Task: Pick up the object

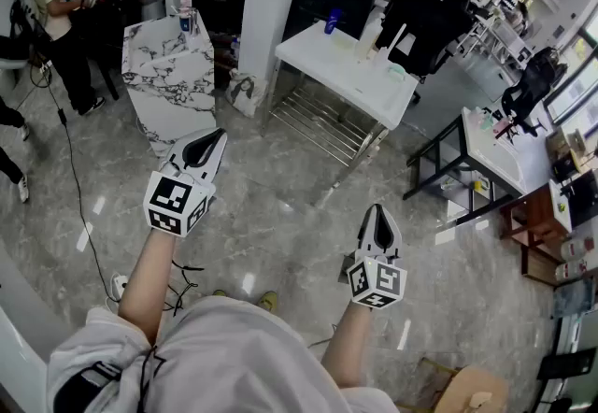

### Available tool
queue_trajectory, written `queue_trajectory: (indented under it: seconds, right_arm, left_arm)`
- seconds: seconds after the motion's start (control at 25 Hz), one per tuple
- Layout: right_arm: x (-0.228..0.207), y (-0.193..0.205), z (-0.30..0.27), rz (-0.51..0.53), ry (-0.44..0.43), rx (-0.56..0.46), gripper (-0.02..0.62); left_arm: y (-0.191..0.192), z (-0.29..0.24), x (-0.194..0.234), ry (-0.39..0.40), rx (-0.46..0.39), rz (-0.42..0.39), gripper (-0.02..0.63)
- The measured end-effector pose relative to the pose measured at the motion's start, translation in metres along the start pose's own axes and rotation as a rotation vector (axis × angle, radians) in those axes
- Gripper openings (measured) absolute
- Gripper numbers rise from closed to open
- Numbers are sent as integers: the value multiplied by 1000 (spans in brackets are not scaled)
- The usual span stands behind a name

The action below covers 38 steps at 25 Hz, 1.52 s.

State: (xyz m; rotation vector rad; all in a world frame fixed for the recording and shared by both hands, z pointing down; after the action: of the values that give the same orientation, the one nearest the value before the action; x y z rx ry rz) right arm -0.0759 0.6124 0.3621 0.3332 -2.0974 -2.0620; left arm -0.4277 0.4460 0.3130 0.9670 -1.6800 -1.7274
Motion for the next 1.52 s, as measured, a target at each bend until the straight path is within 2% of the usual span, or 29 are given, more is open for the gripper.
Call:
queue_trajectory:
  seconds: [0.56, 1.32, 1.44, 1.52]
  right_arm:
    - [-17, -6, 1, 4, -11, -34, -5]
    - [-27, -4, -2, -35, -9, -26, 2]
    - [-26, -4, -5, -30, -14, -24, 3]
    - [-25, -2, -6, -29, -20, -22, 3]
  left_arm:
    - [-5, -7, -22, 9, -24, -16, 21]
    - [-5, -25, -29, 44, 13, -34, 23]
    - [-5, -28, -30, 50, 16, -32, 31]
    - [-2, -30, -31, 54, 26, -32, 69]
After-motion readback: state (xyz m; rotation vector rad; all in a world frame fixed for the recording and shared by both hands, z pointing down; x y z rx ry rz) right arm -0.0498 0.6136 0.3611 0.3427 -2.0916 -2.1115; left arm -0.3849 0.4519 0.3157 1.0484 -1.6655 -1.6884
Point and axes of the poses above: the fingertips, and each gripper's own axes: z backward along the fingers, x to its left, y out of its underside, the point moved 10 cm from there along z, backward along the fingers, and after that the axes turned 12 degrees about y, right-handed, at the moved point
